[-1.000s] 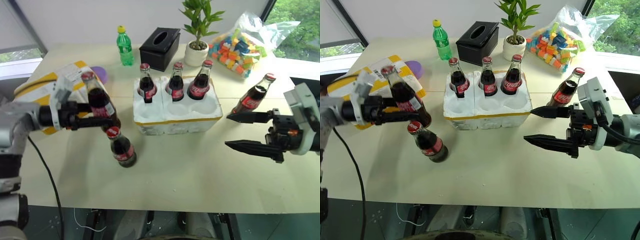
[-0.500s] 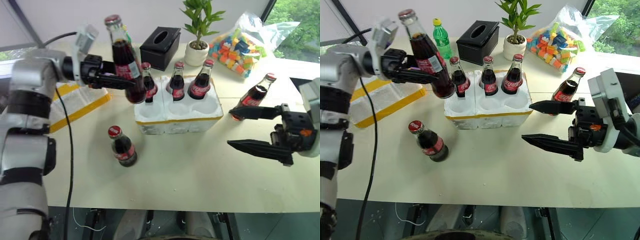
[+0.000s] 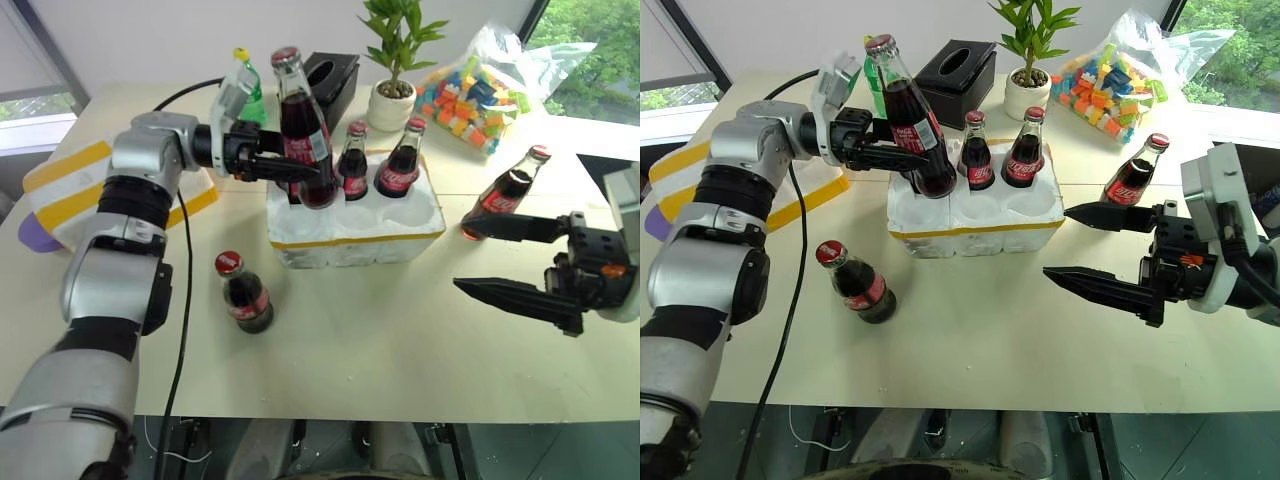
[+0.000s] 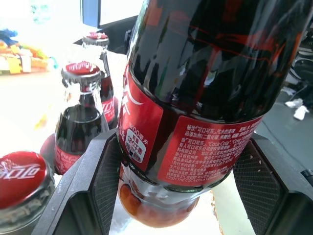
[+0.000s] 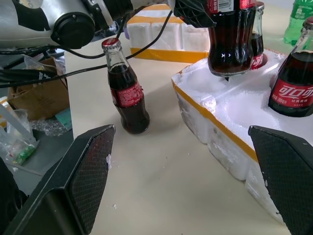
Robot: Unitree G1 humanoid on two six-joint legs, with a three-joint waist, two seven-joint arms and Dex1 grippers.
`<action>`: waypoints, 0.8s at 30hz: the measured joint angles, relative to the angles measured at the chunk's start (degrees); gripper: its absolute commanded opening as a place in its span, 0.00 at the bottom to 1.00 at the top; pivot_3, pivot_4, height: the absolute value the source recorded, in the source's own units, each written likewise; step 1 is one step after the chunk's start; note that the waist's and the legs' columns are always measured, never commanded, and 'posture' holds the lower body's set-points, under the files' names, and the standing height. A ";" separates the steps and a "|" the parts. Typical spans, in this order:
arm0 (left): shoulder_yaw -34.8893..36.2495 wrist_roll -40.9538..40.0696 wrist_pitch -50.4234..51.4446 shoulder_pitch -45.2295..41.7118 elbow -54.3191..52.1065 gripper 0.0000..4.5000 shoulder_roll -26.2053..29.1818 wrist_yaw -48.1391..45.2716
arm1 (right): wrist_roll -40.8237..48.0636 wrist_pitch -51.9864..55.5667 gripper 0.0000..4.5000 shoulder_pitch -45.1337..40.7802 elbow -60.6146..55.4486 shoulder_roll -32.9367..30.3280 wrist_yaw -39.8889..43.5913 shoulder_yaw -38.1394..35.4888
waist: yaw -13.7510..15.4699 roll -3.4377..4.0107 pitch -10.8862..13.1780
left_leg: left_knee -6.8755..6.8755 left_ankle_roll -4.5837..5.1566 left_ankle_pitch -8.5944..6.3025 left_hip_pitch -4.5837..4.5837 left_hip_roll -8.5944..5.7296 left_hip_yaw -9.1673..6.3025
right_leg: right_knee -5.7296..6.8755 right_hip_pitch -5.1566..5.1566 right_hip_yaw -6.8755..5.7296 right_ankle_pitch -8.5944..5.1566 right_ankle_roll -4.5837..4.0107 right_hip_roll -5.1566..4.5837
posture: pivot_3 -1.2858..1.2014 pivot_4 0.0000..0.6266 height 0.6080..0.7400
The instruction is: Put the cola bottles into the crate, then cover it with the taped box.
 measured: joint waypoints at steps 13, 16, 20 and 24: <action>-0.14 0.10 -0.07 -0.07 -0.56 0.61 -2.56 -0.05 | -0.99 -1.93 1.00 -0.17 0.44 0.20 -0.49 2.41 | 0.30 -0.08 0.04 | 0.11 0.01 0.00 -0.01 -0.03 -0.01 | 0.11 0.01 0.00 0.00 0.00 -0.02 | 0.52 0.24 0.94; 1.15 0.55 -0.35 -0.09 -0.13 0.61 -4.99 1.07 | -1.05 -2.20 1.00 -0.12 0.85 0.29 -0.81 2.40 | 0.03 -0.08 0.05 | 0.11 0.01 0.01 0.00 -0.03 0.00 | 0.16 -0.01 0.00 0.00 0.00 -0.02 | 0.52 0.24 0.94; 3.00 1.17 -1.58 -0.22 1.50 0.61 -8.02 3.43 | -1.13 -2.20 1.00 0.88 0.79 0.65 -1.93 2.36 | 0.08 -0.08 0.05 | 0.11 -0.01 0.02 0.00 -0.02 0.00 | 0.25 -0.05 0.00 0.00 0.00 -0.01 | 0.52 0.24 0.94; 3.59 2.25 -3.30 -0.21 3.43 0.61 -9.85 4.63 | -0.75 -2.19 1.00 1.86 0.19 0.73 -3.39 1.96 | 0.13 -0.09 0.05 | 0.12 -0.01 0.02 0.00 -0.03 0.01 | 0.25 -0.05 0.01 0.00 0.00 -0.02 | 0.52 0.24 0.94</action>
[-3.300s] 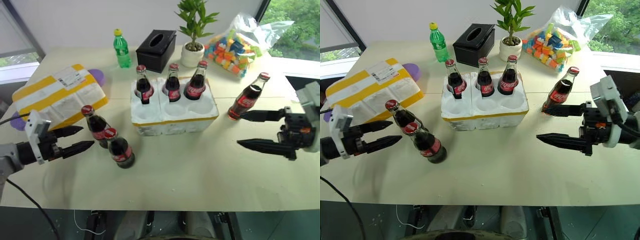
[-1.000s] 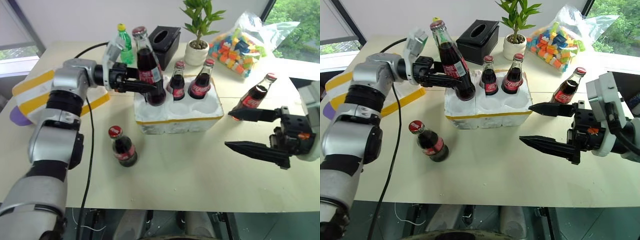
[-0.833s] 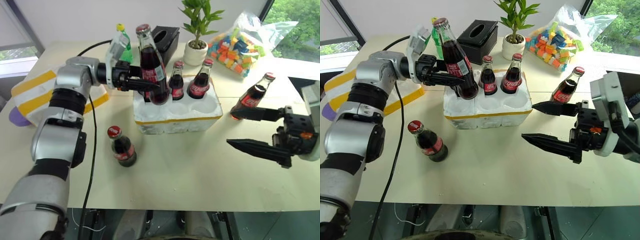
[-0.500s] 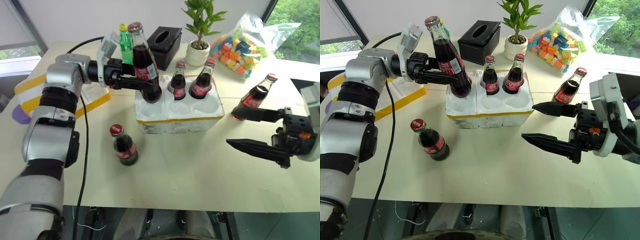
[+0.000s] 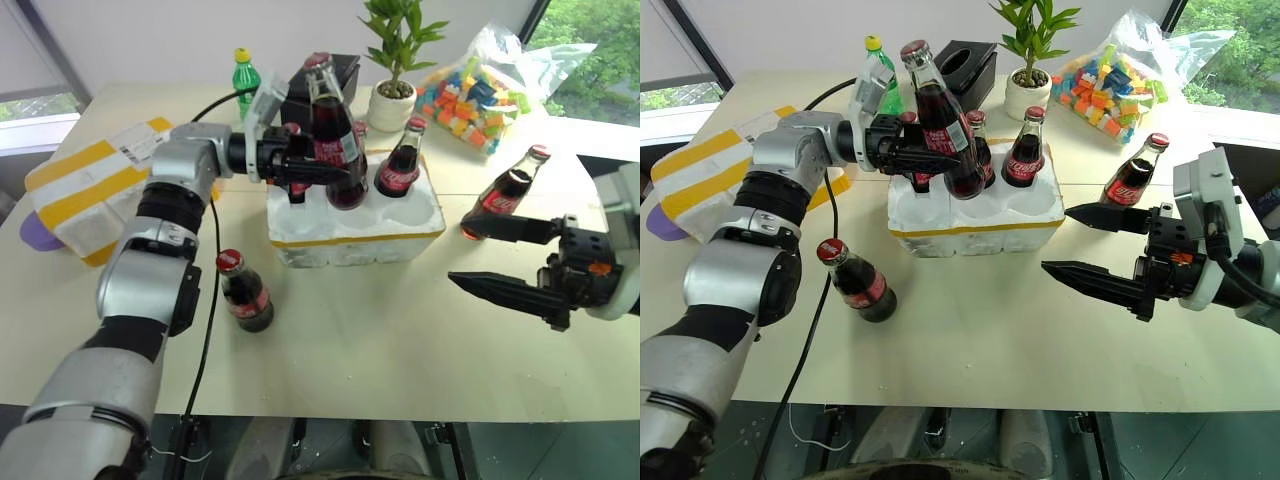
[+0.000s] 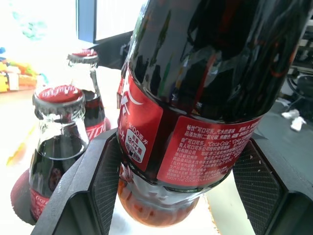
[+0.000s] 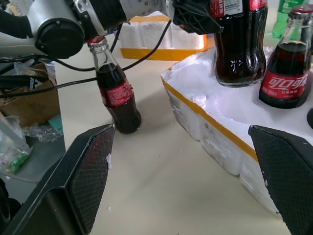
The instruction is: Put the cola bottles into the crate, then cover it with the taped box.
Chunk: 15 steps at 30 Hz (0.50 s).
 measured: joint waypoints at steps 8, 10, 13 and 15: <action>0.69 3.07 -4.50 0.02 3.43 0.61 -2.65 1.33 | 1.45 0.01 1.00 1.32 -0.48 0.01 -2.29 -1.64 | 0.03 -0.01 0.00 | 0.00 0.00 0.00 0.00 0.00 0.00 | 0.00 0.00 0.00 0.00 0.00 0.00 | 0.52 0.24 0.94; 0.63 4.15 -5.86 0.03 3.70 0.61 -2.99 1.02 | 1.81 0.01 1.00 1.43 -0.50 0.01 -2.85 -1.68 | 0.03 -0.01 0.00 | 0.00 0.00 0.00 0.00 0.00 0.01 | 0.00 0.00 0.00 0.00 0.00 0.00 | 0.52 0.24 0.94; 0.42 5.65 -7.35 0.14 3.72 0.61 -3.45 0.01 | 2.13 0.00 1.00 1.51 -0.53 0.01 -3.41 -1.68 | 0.03 -0.01 0.00 | 0.00 0.00 0.00 0.00 0.00 0.01 | 0.00 0.00 0.00 0.00 0.00 0.01 | 0.52 0.24 0.94; 0.03 6.68 -8.75 0.74 3.71 0.61 -3.52 -0.53 | 2.18 0.00 1.00 1.52 -0.57 0.01 -3.68 -1.68 | 0.01 0.00 0.00 | 0.00 0.00 0.00 0.01 0.00 0.01 | 0.01 0.00 0.00 0.00 0.00 0.01 | 0.52 0.24 0.94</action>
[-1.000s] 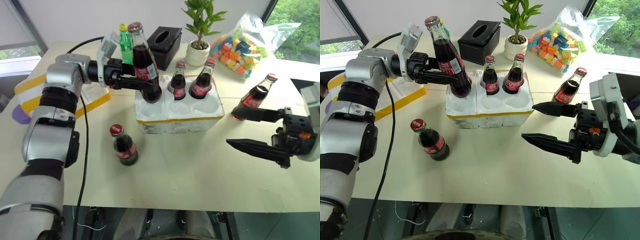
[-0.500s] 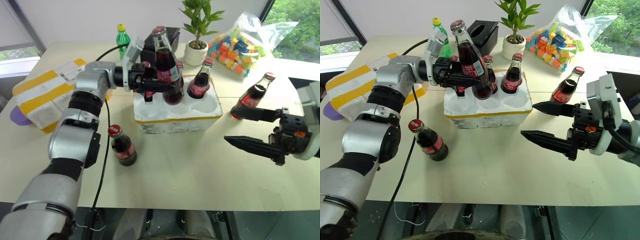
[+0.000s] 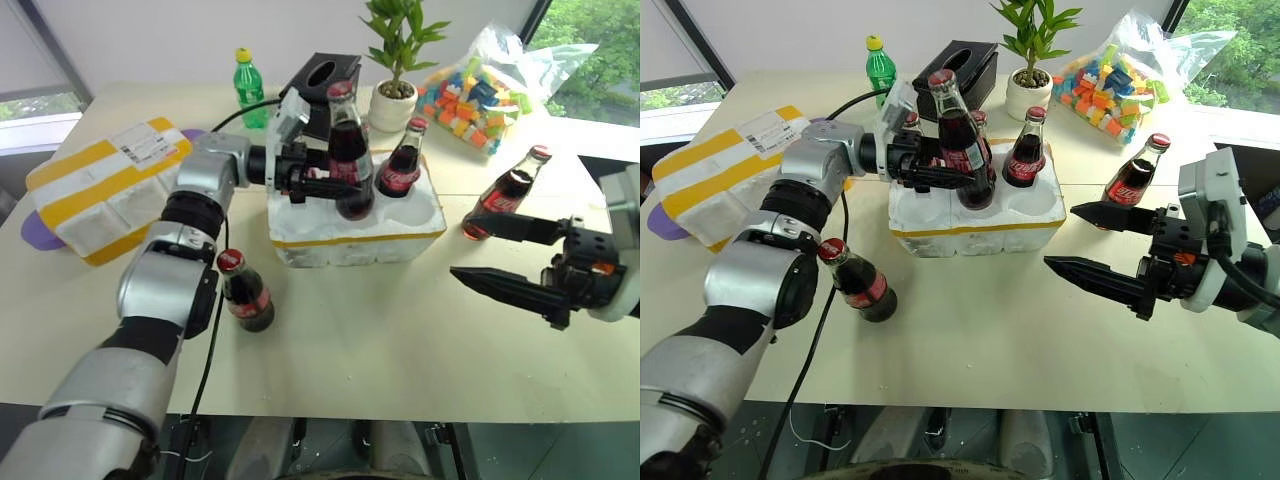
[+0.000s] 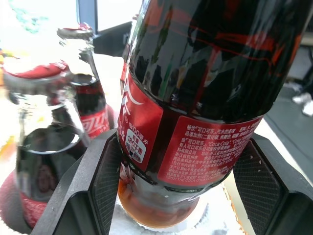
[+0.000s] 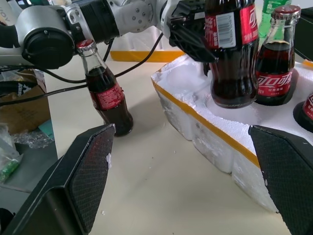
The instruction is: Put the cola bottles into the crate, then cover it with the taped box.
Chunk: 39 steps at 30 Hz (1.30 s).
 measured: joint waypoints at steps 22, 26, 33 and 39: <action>-0.73 5.81 -3.25 1.04 1.30 0.99 3.09 -2.08 | -3.39 -1.85 1.00 -2.40 0.66 -0.01 0.40 3.34 | 0.11 0.00 -0.01 | 0.04 -0.01 0.01 0.04 0.00 0.02 | 0.04 0.03 0.00 0.00 0.00 0.04 | 0.52 0.24 0.94; 1.32 3.39 2.36 0.71 -0.25 0.99 6.01 -3.41 | -4.76 -2.63 1.00 -3.67 1.72 0.04 1.66 5.63 | -0.20 0.00 0.00 | 0.04 -0.01 0.01 0.04 0.01 0.03 | 0.08 0.00 0.00 0.00 0.00 0.15 | 0.52 0.24 0.94; 1.93 -7.21 16.97 4.22 -20.77 0.99 17.81 -4.36 | -8.63 -4.59 1.00 -8.58 5.74 0.38 5.20 11.51 | -0.46 0.06 -0.04 | 0.01 -0.08 0.04 0.07 0.05 0.02 | 0.10 -0.02 0.08 0.00 0.00 0.18 | 0.52 0.24 0.94; 4.59 -14.02 28.43 14.13 -37.27 0.99 28.59 -4.32 | -12.49 -5.82 1.00 -12.80 9.09 0.79 9.48 17.71 | -0.52 0.06 -0.04 | 0.00 -0.14 0.08 0.07 0.05 0.00 | 0.10 -0.04 0.12 -0.01 -0.01 0.18 | 0.52 0.24 0.94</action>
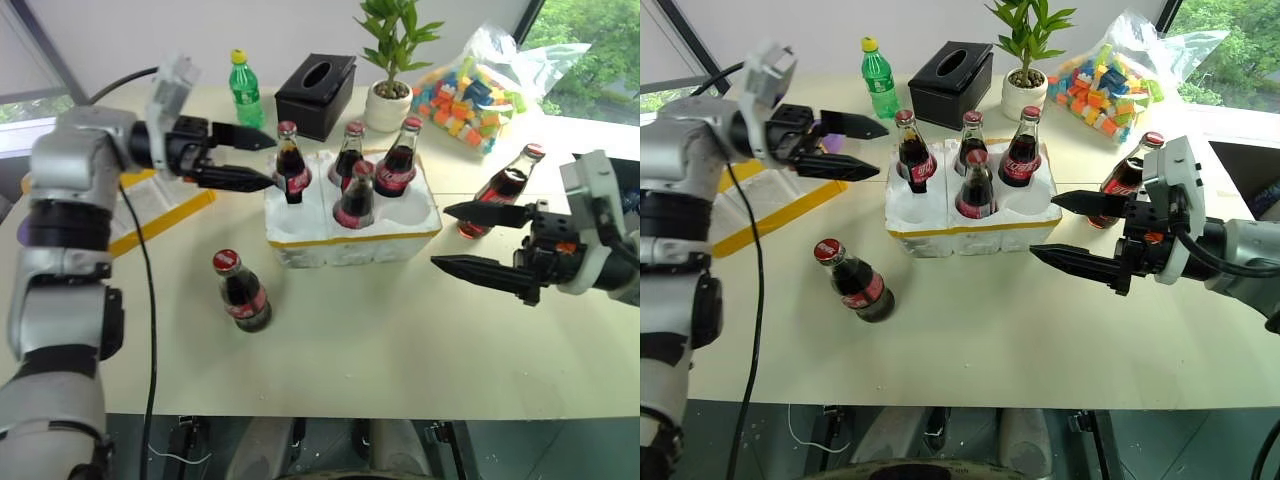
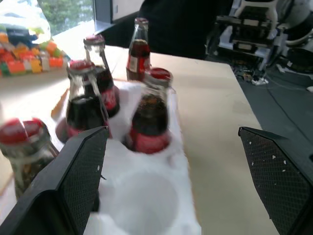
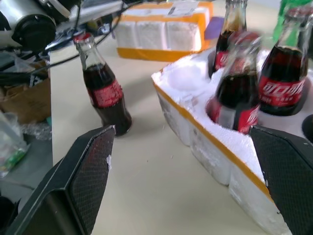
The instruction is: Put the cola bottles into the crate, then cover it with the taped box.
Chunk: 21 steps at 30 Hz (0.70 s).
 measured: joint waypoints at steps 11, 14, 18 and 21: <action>18.64 -10.73 12.71 36.03 -32.52 0.99 17.47 4.15 | -6.18 -1.63 1.00 -6.87 6.21 2.45 6.96 7.48 | 0.24 0.10 -0.01 | -0.11 -0.01 -0.03 0.05 0.02 -0.02 | -0.05 0.00 0.07 -0.02 -0.05 -0.06 | 0.52 0.24 0.94; 24.75 -11.48 13.32 46.51 -38.08 0.99 17.66 5.89 | -6.77 -1.61 1.00 -7.28 6.47 2.61 8.19 7.90 | 0.51 0.10 -0.01 | -0.12 -0.04 -0.04 0.05 0.03 -0.04 | -0.07 0.02 0.06 -0.03 -0.07 -0.06 | 0.52 0.24 0.94; 28.61 -11.24 10.70 56.32 -43.93 0.99 15.05 9.30 | -7.78 -1.53 1.00 -7.46 6.69 2.46 10.08 8.04 | 0.55 0.13 -0.02 | -0.12 -0.12 -0.10 0.10 0.02 -0.01 | -0.11 0.07 0.06 -0.09 -0.22 -0.11 | 0.52 0.24 0.94; 28.06 -11.03 8.37 58.62 -46.46 0.99 11.76 13.29 | -7.82 -1.33 1.00 -7.46 6.58 1.97 11.53 8.04 | 0.56 0.13 -0.02 | -0.13 -0.12 -0.10 0.09 0.02 -0.02 | -0.09 0.06 0.05 -0.09 -0.21 -0.11 | 0.52 0.24 0.94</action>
